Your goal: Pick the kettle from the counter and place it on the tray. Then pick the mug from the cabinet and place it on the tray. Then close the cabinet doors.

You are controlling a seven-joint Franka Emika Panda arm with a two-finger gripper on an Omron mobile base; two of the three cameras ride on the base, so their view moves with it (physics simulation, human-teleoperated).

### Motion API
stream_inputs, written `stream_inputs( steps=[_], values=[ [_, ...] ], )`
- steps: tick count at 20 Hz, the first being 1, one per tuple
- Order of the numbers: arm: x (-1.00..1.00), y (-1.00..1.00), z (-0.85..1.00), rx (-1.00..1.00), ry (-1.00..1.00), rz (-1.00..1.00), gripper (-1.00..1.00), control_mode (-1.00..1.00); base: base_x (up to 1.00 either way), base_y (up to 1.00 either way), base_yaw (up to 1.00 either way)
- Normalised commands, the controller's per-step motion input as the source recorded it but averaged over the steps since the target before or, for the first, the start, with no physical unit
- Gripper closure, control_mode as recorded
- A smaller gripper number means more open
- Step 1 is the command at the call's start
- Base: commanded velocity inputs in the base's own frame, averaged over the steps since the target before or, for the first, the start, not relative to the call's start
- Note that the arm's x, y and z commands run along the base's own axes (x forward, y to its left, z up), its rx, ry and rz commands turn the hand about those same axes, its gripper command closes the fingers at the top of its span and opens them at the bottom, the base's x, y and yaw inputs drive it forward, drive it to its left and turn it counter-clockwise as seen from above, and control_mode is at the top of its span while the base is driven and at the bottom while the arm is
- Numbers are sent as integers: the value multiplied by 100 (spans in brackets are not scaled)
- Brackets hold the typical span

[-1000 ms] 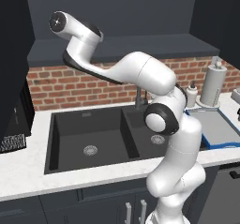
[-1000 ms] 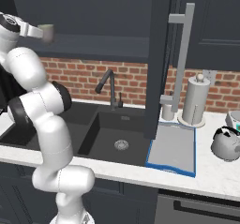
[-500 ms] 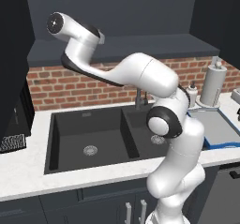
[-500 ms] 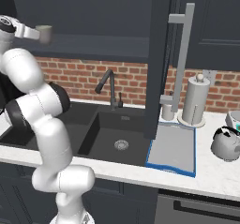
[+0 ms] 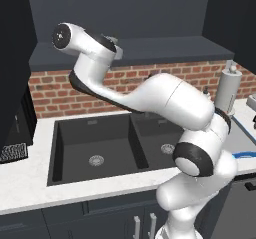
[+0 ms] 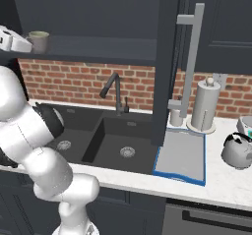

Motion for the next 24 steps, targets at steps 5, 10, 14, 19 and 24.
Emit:
stream_inputs(
  steps=[5,10,14,19,24],
  values=[
    [-86,-45,0,4,-5,-2,100,-100,0,0,0],
    [-76,-47,0,2,-5,0,100,-100,0,0,0],
    [-70,-60,0,0,-2,0,100,-100,0,0,0],
    [-57,-63,0,-6,-4,0,100,-100,0,0,0],
    [-59,-62,0,-10,0,0,100,-100,0,0,0]
  ],
)
